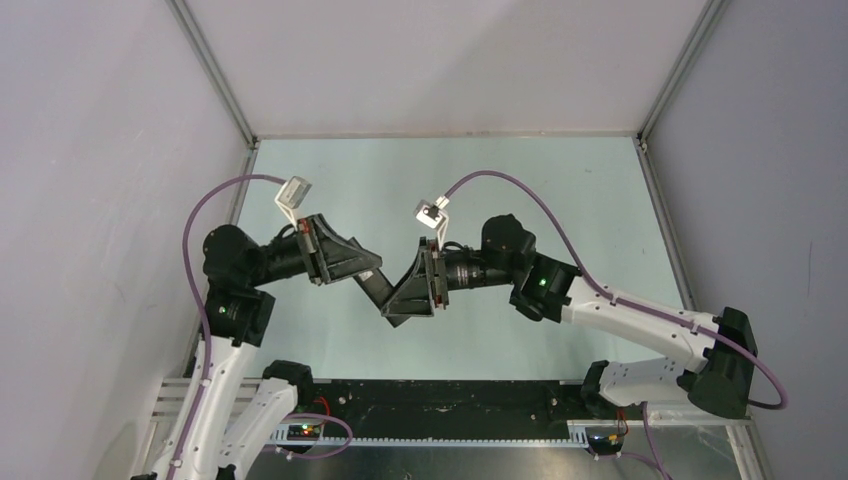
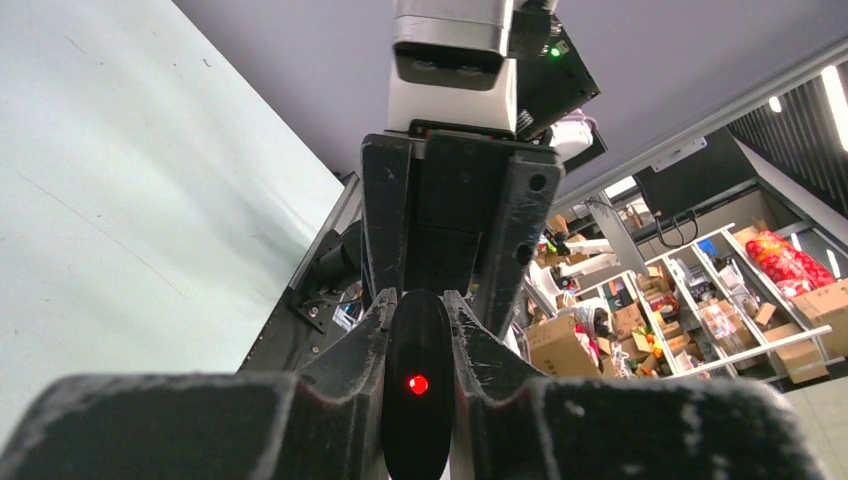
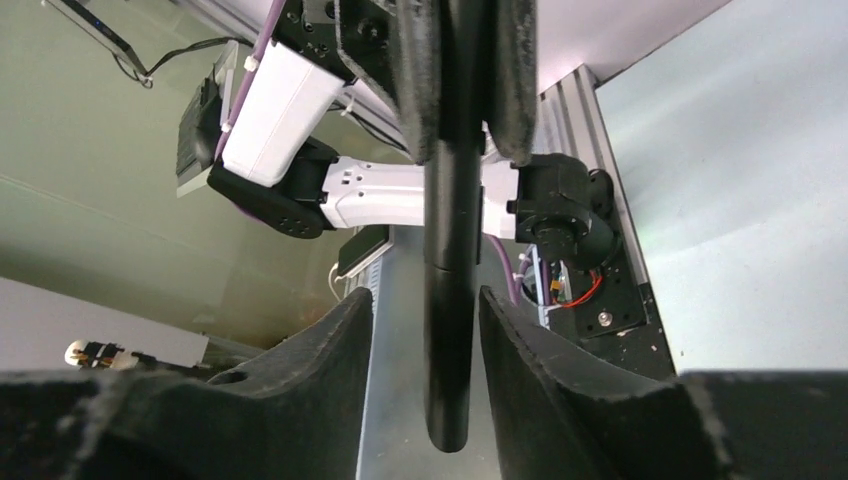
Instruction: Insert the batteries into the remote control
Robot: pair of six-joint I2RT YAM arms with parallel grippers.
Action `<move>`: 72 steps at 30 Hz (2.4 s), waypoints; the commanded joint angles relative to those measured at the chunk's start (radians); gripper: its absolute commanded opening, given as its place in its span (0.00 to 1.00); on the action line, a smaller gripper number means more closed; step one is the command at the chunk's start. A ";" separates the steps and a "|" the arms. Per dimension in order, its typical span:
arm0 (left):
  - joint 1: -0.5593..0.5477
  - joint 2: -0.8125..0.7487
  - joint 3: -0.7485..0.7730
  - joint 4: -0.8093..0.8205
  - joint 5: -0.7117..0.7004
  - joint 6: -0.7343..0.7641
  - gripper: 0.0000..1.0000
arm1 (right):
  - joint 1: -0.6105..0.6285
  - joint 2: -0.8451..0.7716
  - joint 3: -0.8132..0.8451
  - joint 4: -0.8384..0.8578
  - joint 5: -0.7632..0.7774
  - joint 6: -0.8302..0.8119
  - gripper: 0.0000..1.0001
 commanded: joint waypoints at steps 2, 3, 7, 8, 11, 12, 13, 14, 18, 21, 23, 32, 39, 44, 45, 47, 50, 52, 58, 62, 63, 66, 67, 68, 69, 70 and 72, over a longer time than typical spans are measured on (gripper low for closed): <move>-0.005 -0.020 0.041 0.019 0.037 0.023 0.06 | 0.010 0.033 0.043 0.071 -0.043 0.003 0.41; -0.005 -0.020 0.040 0.019 0.037 0.022 0.07 | 0.011 0.038 0.043 0.076 -0.042 0.007 0.37; -0.005 -0.016 0.040 0.019 0.039 0.020 0.13 | 0.016 0.048 0.042 0.073 -0.036 0.012 0.26; -0.005 -0.015 0.040 0.019 0.038 0.018 0.22 | 0.016 0.048 0.042 0.069 -0.027 0.012 0.24; -0.005 -0.018 0.038 0.019 0.029 0.016 0.45 | 0.017 0.043 0.043 0.044 0.033 0.015 0.15; -0.005 -0.020 0.034 0.018 0.014 0.015 0.56 | 0.018 0.037 0.043 0.038 0.053 0.014 0.13; -0.005 -0.030 0.032 0.017 0.004 0.019 0.60 | 0.021 0.033 0.043 0.023 0.096 0.012 0.10; -0.005 -0.036 0.027 0.013 -0.025 0.021 0.66 | 0.021 0.026 0.041 0.014 0.119 0.011 0.08; -0.005 -0.083 0.024 -0.102 -0.178 0.084 0.72 | 0.038 0.004 0.043 -0.050 0.291 -0.016 0.02; -0.005 -0.123 -0.011 -0.166 -0.321 0.083 0.74 | 0.067 -0.007 0.044 -0.093 0.428 -0.041 0.00; -0.005 -0.137 -0.034 -0.175 -0.374 0.056 0.74 | 0.089 -0.011 0.051 -0.120 0.509 -0.065 0.00; -0.009 -0.160 -0.113 -0.198 -0.534 0.050 0.75 | 0.221 0.061 0.138 -0.252 0.837 -0.231 0.00; -0.017 -0.153 -0.120 -0.199 -0.560 0.129 0.82 | 0.273 0.183 0.257 -0.392 0.966 -0.281 0.00; -0.017 -0.155 -0.142 -0.204 -0.577 0.136 0.82 | 0.292 0.260 0.331 -0.470 1.062 -0.297 0.00; -0.018 -0.146 -0.147 -0.207 -0.577 0.131 0.79 | 0.294 0.271 0.343 -0.481 1.072 -0.301 0.00; -0.019 -0.128 -0.158 -0.209 -0.574 0.120 0.75 | 0.300 0.299 0.369 -0.521 1.101 -0.310 0.00; -0.027 -0.104 -0.165 -0.215 -0.561 0.140 0.72 | 0.303 0.330 0.394 -0.539 1.122 -0.313 0.00; -0.030 -0.096 -0.171 -0.220 -0.564 0.153 0.69 | 0.303 0.342 0.400 -0.542 1.127 -0.314 0.00; -0.031 -0.087 -0.188 -0.228 -0.565 0.168 0.44 | 0.301 0.355 0.403 -0.542 1.119 -0.305 0.00; -0.033 -0.083 -0.180 -0.230 -0.548 0.182 0.31 | 0.300 0.347 0.398 -0.540 1.108 -0.292 0.01; -0.033 -0.083 -0.179 -0.230 -0.546 0.187 0.29 | 0.300 0.338 0.391 -0.533 1.098 -0.292 0.04; -0.033 -0.086 -0.175 -0.230 -0.544 0.194 0.19 | 0.294 0.314 0.368 -0.504 1.067 -0.280 0.27; -0.032 -0.086 -0.174 -0.231 -0.541 0.198 0.17 | 0.293 0.298 0.354 -0.496 1.049 -0.276 0.34; -0.033 -0.086 -0.172 -0.229 -0.538 0.201 0.15 | 0.290 0.289 0.346 -0.482 1.040 -0.272 0.50; -0.032 -0.086 -0.169 -0.230 -0.535 0.206 0.14 | 0.288 0.270 0.334 -0.477 1.020 -0.271 0.56; -0.031 -0.084 -0.165 -0.230 -0.529 0.210 0.14 | 0.287 0.260 0.328 -0.464 1.009 -0.270 0.68; -0.033 -0.084 -0.154 -0.230 -0.513 0.222 0.14 | 0.283 0.229 0.313 -0.453 0.962 -0.281 0.78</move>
